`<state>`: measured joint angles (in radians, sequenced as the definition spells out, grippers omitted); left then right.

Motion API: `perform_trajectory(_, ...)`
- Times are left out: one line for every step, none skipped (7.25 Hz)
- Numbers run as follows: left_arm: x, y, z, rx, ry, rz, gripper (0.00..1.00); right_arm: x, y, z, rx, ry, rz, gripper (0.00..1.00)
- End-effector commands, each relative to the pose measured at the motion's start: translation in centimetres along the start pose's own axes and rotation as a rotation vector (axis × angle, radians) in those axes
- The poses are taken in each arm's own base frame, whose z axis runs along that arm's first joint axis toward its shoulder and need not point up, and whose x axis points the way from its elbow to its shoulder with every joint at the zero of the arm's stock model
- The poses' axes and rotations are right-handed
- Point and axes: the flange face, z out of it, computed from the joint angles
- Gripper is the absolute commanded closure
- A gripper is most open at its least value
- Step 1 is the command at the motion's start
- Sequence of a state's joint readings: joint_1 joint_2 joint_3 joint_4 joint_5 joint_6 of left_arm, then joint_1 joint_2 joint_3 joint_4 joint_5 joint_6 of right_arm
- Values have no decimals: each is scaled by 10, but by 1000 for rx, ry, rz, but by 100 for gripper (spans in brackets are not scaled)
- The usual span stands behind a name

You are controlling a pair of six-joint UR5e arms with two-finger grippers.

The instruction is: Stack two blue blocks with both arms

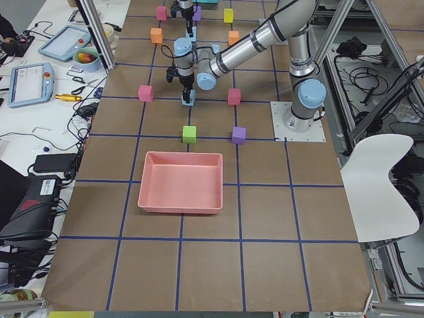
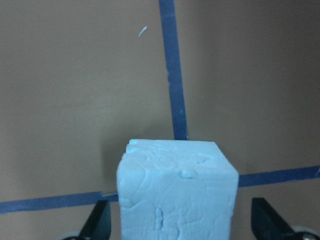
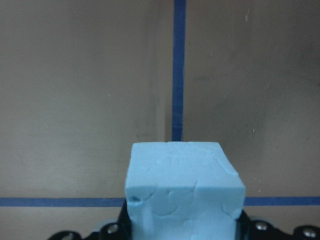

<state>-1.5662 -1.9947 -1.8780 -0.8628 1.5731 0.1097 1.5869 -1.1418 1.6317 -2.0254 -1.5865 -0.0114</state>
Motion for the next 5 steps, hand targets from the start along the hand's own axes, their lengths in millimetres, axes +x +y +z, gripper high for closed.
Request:
perform_trajectory(1,2,0,-1,5,-7,15,-48,-47,-53,65,-29,-13,100)
perform_trajectory(0,4,4,-9,0,-2,36,-89,-71,-39,73,-45,24,100)
perform_trajectory(0,4,3,-6,-2,-2,64,-125,-96,-29,92,-59,49,100)
perform_trajectory(0,4,1,-3,-2,1,100,-151,-116,-15,104,-66,64,100)
perform_trajectory(0,3,-2,4,-4,1,100,-174,-129,3,104,-69,78,100)
